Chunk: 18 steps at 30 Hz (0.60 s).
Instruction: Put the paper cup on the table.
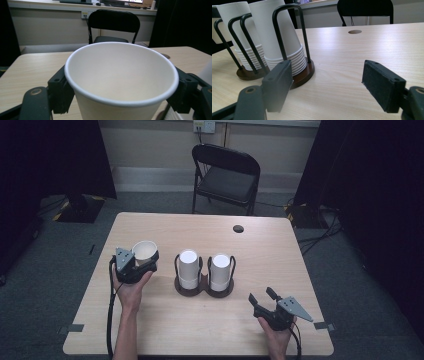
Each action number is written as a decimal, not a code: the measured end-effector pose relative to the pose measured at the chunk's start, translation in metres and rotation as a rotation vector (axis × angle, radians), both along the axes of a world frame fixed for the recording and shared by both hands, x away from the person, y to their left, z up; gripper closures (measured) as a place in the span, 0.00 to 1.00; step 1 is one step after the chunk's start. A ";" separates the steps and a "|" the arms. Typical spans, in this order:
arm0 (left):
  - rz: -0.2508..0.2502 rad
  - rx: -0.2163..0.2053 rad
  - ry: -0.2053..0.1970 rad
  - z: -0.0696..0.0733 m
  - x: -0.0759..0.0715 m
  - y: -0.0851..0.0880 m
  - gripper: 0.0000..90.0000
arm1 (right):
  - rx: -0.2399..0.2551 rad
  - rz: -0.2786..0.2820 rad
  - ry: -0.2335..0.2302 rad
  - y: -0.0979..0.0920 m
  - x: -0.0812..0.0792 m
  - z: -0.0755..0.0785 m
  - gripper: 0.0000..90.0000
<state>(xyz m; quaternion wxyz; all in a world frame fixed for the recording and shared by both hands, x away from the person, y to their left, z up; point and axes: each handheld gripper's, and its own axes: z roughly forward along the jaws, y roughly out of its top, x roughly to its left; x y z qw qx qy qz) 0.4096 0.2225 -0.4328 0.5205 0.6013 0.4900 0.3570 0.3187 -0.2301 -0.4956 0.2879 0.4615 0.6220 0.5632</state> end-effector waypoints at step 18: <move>0.036 0.015 0.086 -0.027 0.020 0.001 0.24 | -0.003 -0.002 -0.016 0.001 -0.002 0.000 0.26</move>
